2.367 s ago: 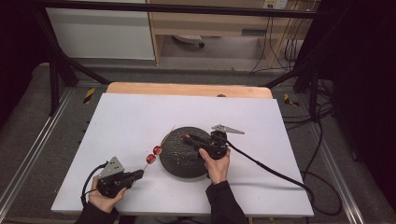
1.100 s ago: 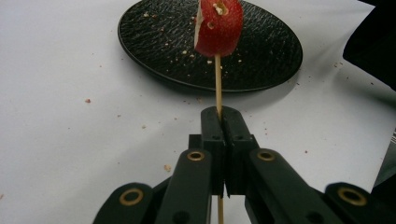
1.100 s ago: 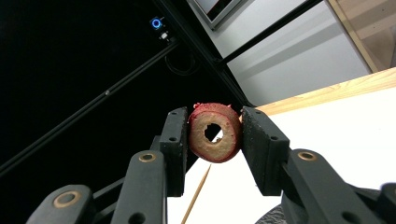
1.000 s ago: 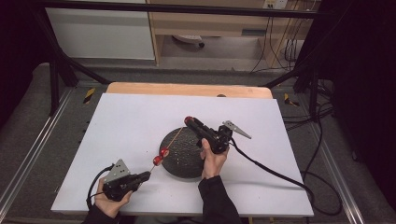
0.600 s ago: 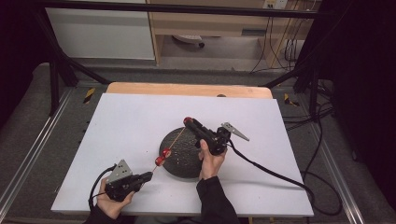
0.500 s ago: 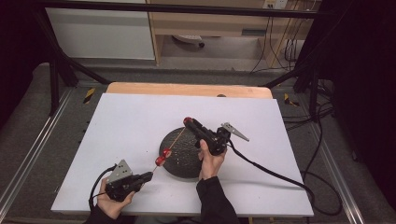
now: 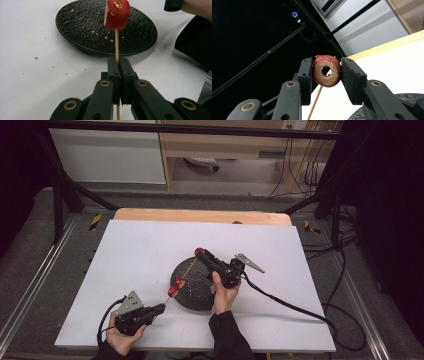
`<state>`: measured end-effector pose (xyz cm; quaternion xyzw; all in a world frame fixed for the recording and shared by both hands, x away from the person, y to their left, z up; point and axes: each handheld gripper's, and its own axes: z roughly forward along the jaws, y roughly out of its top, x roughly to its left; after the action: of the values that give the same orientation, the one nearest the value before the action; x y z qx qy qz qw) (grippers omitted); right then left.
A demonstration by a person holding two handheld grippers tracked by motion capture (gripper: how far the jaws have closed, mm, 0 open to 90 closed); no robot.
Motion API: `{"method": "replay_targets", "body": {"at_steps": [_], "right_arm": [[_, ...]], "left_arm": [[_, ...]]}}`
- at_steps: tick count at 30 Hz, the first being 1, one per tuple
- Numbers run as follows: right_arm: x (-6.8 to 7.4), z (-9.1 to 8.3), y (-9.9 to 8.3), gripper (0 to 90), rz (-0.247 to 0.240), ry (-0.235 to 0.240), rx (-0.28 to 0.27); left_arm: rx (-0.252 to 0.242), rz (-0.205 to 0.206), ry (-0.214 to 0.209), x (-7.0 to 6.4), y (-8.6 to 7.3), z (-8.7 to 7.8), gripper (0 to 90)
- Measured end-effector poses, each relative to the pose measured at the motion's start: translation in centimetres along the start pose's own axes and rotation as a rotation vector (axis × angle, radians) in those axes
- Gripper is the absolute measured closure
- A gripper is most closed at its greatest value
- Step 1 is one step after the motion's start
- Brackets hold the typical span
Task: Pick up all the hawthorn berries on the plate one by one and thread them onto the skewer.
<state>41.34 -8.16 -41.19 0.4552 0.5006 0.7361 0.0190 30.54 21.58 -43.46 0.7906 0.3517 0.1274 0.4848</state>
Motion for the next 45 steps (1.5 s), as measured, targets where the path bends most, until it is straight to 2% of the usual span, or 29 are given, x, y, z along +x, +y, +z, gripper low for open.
{"method": "replay_targets", "body": {"at_steps": [10, 16, 29, 45], "right_arm": [[-0.1, 0.1, -0.8, 62.8, 0.015, 0.005, 0.014], [-0.2, 0.1, -1.7, 62.8, 0.023, 0.008, 0.036], [0.0, -0.1, -3.0, 62.8, 0.019, 0.009, 0.068], [0.3, -0.5, -3.9, 62.5, -0.014, 0.006, 0.118]], "left_arm": [[-0.021, -0.054, 0.002, -0.6, 0.1, 0.7, 88.5], [-0.024, -0.066, 0.003, -0.7, 0.2, 1.0, 88.5], [-0.029, -0.079, 0.004, -0.6, 0.5, 2.0, 88.5], [-0.026, -0.076, 0.004, -0.5, 0.5, 2.5, 88.5]]}}
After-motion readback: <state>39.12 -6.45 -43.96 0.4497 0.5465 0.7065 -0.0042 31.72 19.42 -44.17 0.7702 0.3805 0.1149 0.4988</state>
